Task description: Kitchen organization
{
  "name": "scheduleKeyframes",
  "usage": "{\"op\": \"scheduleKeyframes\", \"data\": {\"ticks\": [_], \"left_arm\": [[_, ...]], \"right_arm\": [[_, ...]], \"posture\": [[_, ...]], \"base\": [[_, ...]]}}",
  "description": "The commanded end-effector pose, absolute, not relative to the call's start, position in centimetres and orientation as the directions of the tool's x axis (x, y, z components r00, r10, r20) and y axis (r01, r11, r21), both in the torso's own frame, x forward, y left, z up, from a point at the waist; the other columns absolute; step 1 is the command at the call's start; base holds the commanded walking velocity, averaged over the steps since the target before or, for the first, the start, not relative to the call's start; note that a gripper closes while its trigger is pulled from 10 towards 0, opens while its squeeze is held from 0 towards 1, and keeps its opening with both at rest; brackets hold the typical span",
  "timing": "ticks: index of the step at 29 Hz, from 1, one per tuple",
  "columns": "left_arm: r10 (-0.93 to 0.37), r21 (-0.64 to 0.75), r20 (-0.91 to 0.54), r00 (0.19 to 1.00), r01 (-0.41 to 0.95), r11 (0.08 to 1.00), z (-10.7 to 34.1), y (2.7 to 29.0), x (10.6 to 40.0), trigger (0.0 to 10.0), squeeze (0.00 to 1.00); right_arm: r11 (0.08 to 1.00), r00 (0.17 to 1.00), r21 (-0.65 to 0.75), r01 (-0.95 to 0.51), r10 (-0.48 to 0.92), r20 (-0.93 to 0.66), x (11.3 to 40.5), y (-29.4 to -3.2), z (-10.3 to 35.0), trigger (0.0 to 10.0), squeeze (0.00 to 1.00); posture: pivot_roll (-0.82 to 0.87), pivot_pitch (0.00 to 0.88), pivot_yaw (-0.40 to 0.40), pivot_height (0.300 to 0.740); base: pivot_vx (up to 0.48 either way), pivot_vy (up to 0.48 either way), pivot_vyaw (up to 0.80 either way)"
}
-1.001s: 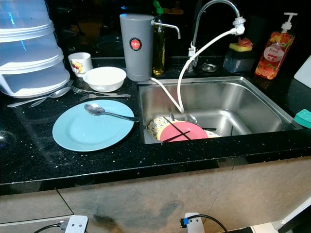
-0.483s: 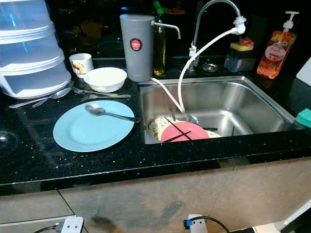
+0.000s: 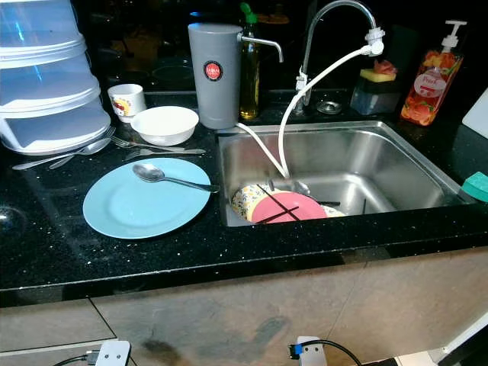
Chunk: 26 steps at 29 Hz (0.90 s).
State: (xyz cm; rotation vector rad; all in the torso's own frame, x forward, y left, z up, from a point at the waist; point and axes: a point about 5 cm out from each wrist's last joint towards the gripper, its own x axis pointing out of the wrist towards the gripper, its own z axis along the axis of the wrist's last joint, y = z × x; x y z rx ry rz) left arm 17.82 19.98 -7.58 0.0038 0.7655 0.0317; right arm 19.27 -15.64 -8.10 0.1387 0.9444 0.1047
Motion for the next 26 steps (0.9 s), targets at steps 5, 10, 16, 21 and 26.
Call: {"op": "scheduleKeyframes", "data": {"ticks": [5,10,16,21,26], "left_arm": [[0.025,0.015,-0.722,0.691,-0.02,1.0,-8.1,19.8,16.9,10.0,0.0],[0.024,0.011,-0.727,0.686,-0.023,1.0,-8.2,19.7,16.8,10.0,0.0],[0.002,0.002,-0.733,0.68,-0.001,1.0,-8.3,19.3,16.8,10.0,0.0],[-0.081,-0.046,-0.737,0.671,0.07,0.997,-8.4,18.3,16.9,10.0,0.0],[-0.122,-0.03,-0.734,0.668,0.149,0.988,-8.5,17.5,16.6,10.0,0.0]], "right_arm": [[0.986,0.566,0.164,-0.025,0.149,-0.811,18.5,-15.8,-8.5,10.0,0.0],[0.988,0.556,0.152,-0.016,0.135,-0.82,18.1,-16.1,-8.7,10.0,0.0],[0.986,0.572,0.166,0.025,0.122,-0.811,17.9,-16.4,-8.7,10.0,0.0],[0.988,0.545,0.119,-0.099,0.154,-0.824,17.6,-16.4,-8.8,10.0,0.0],[0.988,0.586,0.132,-0.08,0.154,-0.796,18.4,-16.2,-8.4,10.0,0.0]], "posture": [[0.05,0.055,-0.016,0.74],[0.06,0.047,-0.021,0.74],[0.05,0.051,-0.01,0.74],[0.03,0.05,-0.004,0.74],[0.05,0.036,-0.04,0.74]], "base": [[0.0,0.0,0.0],[0.0,0.0,0.0],[0.0,0.0,0.0],[0.0,0.0,0.0],[0.0,0.0,0.0]]}}
